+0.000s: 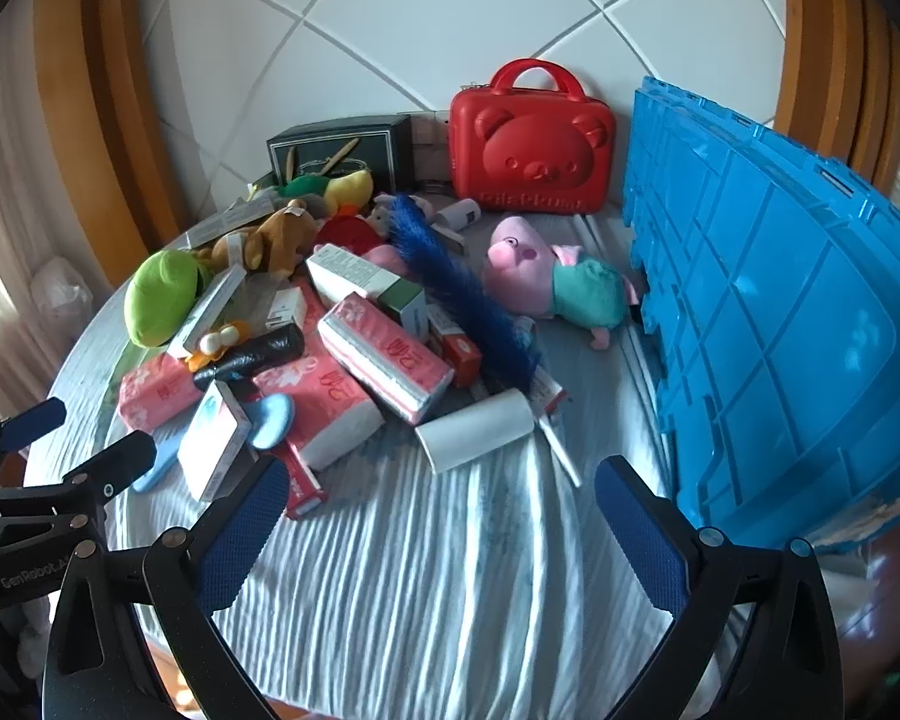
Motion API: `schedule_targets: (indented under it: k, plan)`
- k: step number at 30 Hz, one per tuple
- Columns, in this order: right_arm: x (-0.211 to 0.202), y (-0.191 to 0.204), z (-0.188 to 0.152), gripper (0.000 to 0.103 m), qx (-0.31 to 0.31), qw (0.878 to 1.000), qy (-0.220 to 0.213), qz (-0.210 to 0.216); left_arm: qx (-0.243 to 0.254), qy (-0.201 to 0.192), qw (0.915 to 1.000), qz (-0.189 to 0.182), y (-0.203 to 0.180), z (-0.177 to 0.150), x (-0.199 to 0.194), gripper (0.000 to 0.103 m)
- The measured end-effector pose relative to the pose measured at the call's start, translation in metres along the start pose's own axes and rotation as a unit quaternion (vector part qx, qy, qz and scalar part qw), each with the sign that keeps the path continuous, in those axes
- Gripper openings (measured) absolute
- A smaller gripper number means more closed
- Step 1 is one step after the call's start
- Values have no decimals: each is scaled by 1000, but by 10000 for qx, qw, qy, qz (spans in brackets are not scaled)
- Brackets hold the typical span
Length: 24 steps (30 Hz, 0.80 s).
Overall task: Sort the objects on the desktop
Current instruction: 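Move both grippers toward the pile of items on the table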
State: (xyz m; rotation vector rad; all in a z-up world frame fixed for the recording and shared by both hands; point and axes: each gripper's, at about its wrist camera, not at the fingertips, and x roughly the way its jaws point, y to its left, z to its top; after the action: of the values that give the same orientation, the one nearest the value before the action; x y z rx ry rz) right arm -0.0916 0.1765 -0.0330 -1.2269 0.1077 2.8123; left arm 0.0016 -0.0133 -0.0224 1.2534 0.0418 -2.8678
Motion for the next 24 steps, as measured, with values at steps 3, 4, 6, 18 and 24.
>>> schedule_targets:
  k: [3,4,6,18,24]
  plan:
    - [1,-1,-1,103,16,10000,15,-1,-14,20,10000,5,0,-1,1,103]
    - [1,-1,0,103,17,10000,21,-1,-21,36,10000,5,1,-1,1,103]
    - [1,-2,-1,103,26,10000,34,8,-39,77,10000,6,2,-1,4,103]
    - [8,-2,1,103,-11,9999,96,32,-186,172,9997,71,14,-2,11,103]
    - [14,-1,3,103,-59,9999,133,57,-211,267,9994,59,24,-4,20,103]
